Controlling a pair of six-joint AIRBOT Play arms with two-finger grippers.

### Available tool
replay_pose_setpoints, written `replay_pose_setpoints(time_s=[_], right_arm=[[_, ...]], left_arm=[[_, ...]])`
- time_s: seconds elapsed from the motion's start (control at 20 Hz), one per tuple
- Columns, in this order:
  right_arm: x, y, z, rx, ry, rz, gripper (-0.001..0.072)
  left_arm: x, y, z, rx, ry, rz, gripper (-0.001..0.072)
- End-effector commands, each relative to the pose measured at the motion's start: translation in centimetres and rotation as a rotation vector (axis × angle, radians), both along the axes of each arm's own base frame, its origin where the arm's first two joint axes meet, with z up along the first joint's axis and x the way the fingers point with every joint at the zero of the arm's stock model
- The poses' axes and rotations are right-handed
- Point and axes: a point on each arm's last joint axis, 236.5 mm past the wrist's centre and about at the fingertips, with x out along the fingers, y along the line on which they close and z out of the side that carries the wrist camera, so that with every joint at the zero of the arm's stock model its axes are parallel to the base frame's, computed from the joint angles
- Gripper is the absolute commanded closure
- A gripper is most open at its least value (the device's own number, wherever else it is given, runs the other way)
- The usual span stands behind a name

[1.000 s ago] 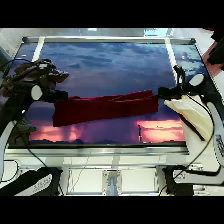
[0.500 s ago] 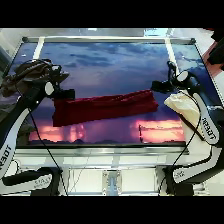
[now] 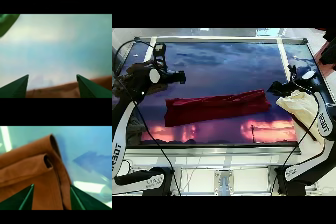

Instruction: Fold the shirts.

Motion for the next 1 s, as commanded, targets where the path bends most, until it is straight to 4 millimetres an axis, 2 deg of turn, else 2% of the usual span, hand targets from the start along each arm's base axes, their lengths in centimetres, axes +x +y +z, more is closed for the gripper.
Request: replay_pose_setpoints(time_s=[0.0, 0.35, 0.55, 0.65, 0.7, 0.8, 0.85, 0.9, 0.95], right_arm=[[-0.9, 0.8, -2.2, 0.070, 0.050, 0.050, 0.0194], [-1.3, 1.1, -4.6, 0.085, 0.085, 0.069, 0.0195], [-2.1, 3.0, -4.8, 0.170, 0.120, 0.101, 0.0198], [-2.4, 4.4, -4.8, 0.173, 0.122, 0.140, 0.0244], [-2.5, 5.2, -4.7, 0.177, 0.119, 0.164, 0.0296], [-2.6, 7.1, -4.0, 0.215, 0.111, 0.197, 0.0554], [-2.6, 8.0, -2.9, 0.253, 0.085, 0.235, 0.0672], [-2.6, 8.7, -1.6, 0.288, 0.057, 0.268, 0.0675], [-2.2, 8.9, 0.0, 0.303, 0.030, 0.274, 0.0675]], left_arm=[[1.5, -1.4, 2.7, -0.074, -0.093, -0.013, 0.0001], [1.1, -5.1, 3.8, -0.195, -0.112, -0.123, 0.0002], [1.0, -5.7, 3.8, -0.230, -0.105, -0.123, 0.0002], [0.9, -6.0, 3.9, -0.246, -0.103, -0.122, 0.0005], [0.9, -6.1, 3.9, -0.254, -0.100, -0.122, 0.0064], [0.6, -6.8, 3.4, -0.256, -0.083, -0.137, 0.0378], [0.3, -7.6, 2.7, -0.251, -0.063, -0.156, 0.0540], [-0.1, -8.7, 1.8, -0.236, -0.037, -0.192, 0.0685], [-0.7, -10.0, 0.8, -0.222, -0.010, -0.232, 0.0695]])
